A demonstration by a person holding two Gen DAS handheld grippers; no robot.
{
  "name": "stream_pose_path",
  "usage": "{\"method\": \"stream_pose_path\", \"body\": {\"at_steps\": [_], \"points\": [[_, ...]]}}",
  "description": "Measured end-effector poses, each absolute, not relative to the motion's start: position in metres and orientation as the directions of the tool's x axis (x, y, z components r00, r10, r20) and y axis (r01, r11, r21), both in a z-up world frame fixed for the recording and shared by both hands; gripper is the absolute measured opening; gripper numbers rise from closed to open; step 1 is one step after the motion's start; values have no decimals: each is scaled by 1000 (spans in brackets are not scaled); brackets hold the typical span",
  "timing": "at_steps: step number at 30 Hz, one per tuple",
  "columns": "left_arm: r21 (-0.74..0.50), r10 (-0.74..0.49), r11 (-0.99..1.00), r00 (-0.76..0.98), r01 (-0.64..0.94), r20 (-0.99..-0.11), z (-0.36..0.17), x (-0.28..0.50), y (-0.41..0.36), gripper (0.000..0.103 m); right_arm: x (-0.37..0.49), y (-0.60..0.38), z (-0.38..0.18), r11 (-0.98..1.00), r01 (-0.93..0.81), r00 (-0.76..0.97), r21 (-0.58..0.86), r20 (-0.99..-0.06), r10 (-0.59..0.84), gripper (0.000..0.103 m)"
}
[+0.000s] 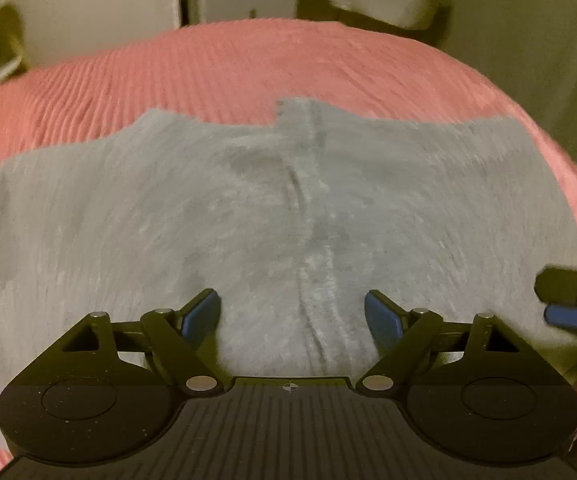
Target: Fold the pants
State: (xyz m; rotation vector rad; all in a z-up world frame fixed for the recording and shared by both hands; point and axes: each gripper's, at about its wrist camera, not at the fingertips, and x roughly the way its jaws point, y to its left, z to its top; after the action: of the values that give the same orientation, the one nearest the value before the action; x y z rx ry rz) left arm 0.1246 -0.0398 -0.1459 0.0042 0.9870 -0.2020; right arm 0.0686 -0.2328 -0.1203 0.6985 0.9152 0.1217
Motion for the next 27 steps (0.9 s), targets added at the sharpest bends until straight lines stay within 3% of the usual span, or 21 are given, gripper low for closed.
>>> {"method": "stream_pose_path", "body": {"at_steps": [5, 9, 16, 21, 27], "points": [[-144, -147, 989, 518, 46, -843, -143, 125, -17, 88, 73, -225, -119, 805, 192, 615, 561, -708, 347, 103], [-4, 18, 999, 564, -38, -825, -130, 117, -4, 80, 78, -200, -115, 882, 152, 588, 446, -758, 281, 103], [-46, 65, 986, 615, -162, -786, -96, 104, 41, 86, 81, -187, -112, 923, 140, 554, 359, -801, 228, 103], [-31, 96, 979, 591, -201, -801, -98, 104, 64, 87, 76, -173, -92, 978, 150, 631, 143, -776, 17, 103], [-53, 84, 972, 543, -231, -835, -108, 106, 83, 87, 97, -171, -95, 968, 245, 606, 48, -787, -115, 103]]}}
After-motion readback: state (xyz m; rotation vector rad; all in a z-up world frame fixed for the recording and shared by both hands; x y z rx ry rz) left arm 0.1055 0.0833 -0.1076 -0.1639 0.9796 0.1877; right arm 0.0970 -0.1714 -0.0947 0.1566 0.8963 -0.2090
